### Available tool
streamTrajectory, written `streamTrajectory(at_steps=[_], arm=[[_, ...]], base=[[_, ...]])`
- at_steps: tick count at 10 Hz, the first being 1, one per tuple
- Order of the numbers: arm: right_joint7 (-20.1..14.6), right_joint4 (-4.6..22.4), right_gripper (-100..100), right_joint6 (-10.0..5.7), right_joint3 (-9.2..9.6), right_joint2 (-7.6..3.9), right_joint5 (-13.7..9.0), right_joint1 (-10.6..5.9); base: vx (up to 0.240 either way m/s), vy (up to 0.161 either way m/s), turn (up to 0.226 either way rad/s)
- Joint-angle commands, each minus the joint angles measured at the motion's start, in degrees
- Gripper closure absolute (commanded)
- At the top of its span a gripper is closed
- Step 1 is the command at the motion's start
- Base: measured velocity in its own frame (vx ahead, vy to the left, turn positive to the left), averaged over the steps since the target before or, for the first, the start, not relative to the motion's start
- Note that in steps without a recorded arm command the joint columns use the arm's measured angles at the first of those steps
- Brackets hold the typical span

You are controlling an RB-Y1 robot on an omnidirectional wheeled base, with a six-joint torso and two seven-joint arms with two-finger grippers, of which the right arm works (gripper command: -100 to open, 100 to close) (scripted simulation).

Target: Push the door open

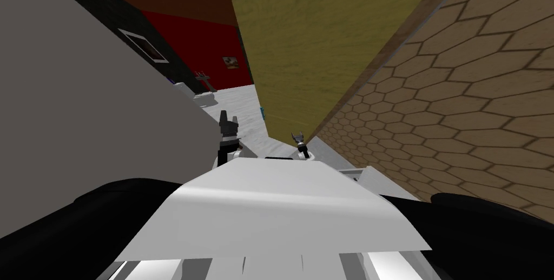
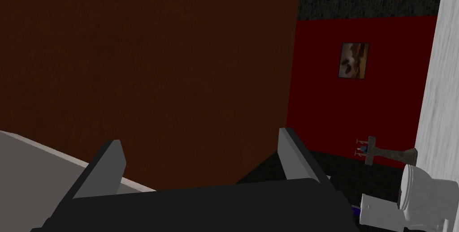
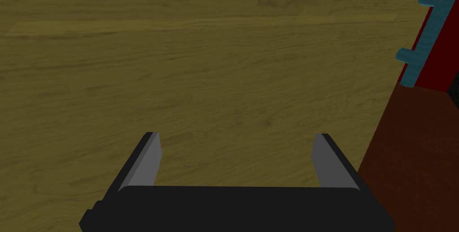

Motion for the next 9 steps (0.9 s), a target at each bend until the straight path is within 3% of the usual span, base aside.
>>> streamTrajectory(at_steps=[1, 9], arm=[[0.4, 0.2, -100, 0.06, -0.23, 0.54, -0.1, -0.21], [2.0, 1.3, -100, 0.31, -1.24, 3.43, -0.5, -1.25]], base=[[-0.161, 0.111, 0.041], [-0.177, 0.131, 0.059]])
